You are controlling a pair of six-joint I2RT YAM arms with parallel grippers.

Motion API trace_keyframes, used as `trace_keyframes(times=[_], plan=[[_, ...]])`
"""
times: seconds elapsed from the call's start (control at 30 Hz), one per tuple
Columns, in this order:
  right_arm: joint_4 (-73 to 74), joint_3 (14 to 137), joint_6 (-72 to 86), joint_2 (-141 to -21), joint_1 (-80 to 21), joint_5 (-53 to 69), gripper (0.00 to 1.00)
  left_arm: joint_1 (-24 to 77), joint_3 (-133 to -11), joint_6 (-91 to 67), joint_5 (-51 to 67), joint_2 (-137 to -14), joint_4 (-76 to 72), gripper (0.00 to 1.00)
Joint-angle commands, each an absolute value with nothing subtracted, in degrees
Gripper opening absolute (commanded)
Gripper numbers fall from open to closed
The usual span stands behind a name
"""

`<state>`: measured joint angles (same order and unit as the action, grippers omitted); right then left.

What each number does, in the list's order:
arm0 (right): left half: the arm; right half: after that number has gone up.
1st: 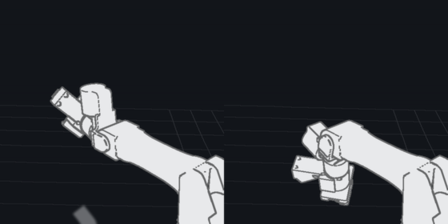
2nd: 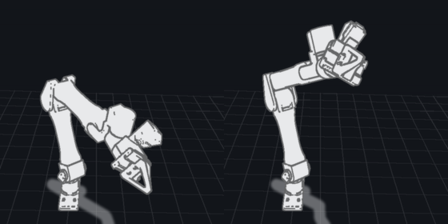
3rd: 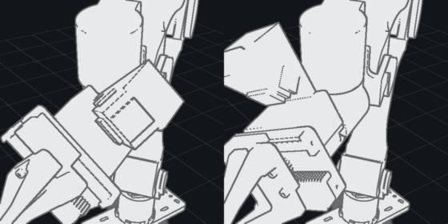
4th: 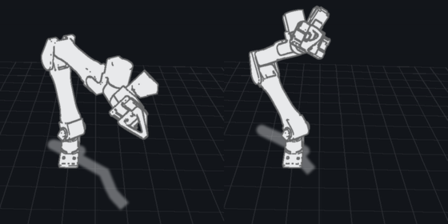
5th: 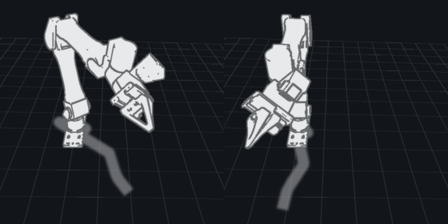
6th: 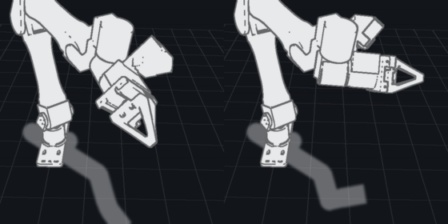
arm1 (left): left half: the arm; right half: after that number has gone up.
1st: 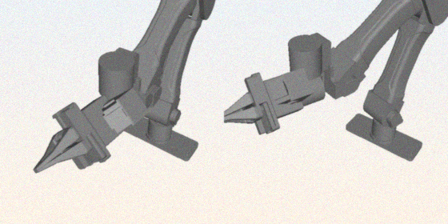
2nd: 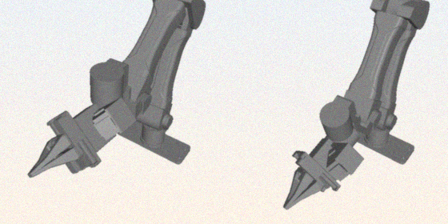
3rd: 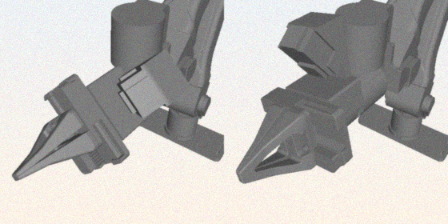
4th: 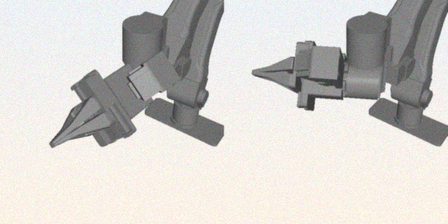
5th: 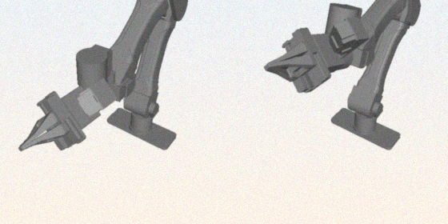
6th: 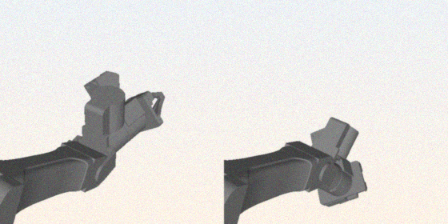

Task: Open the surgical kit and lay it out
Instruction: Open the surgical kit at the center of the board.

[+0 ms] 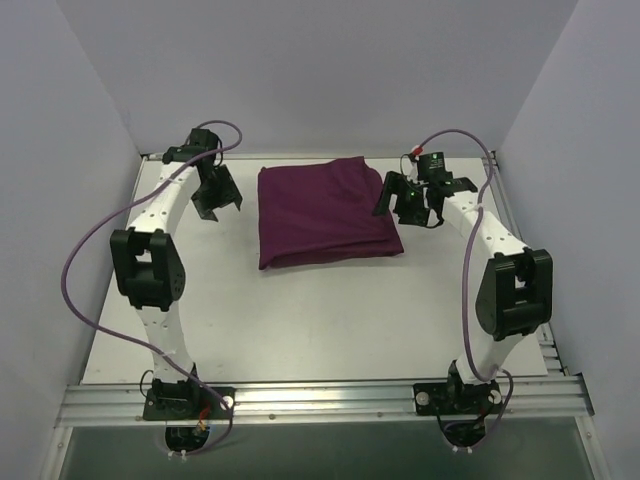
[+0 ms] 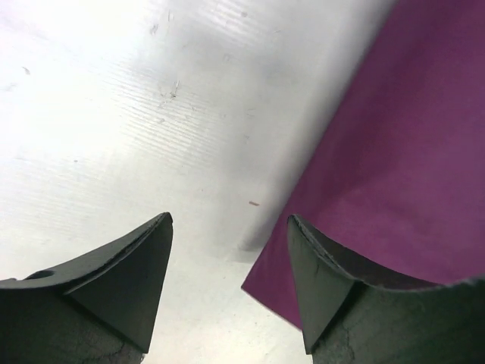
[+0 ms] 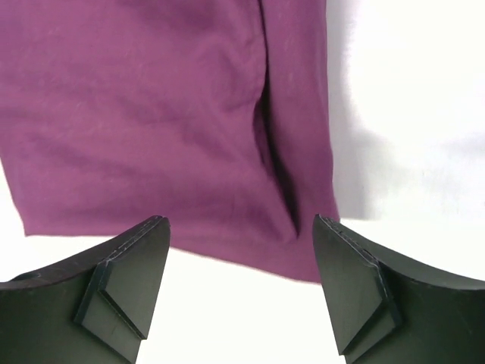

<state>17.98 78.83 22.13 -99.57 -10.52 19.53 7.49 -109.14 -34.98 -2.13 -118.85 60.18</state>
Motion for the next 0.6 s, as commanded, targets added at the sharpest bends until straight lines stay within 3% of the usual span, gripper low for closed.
trace_keyframes(times=[0.0, 0.2, 0.57], plan=[[23.56, 78.85, 22.32, -94.75, -10.46, 20.22, 0.75, 8.96, -107.77, -30.68, -4.22, -110.58, 59.86, 0.7], [21.45, 75.85, 24.51, -94.04, -10.37, 22.05, 0.62, 13.61, -102.84, -30.85, 3.39, -103.81, 55.47, 0.63], [17.23, 72.51, 28.3, -96.94, -10.37, 21.62, 0.55, 18.63, -98.26, -33.05, 14.94, -97.65, 45.88, 0.58]])
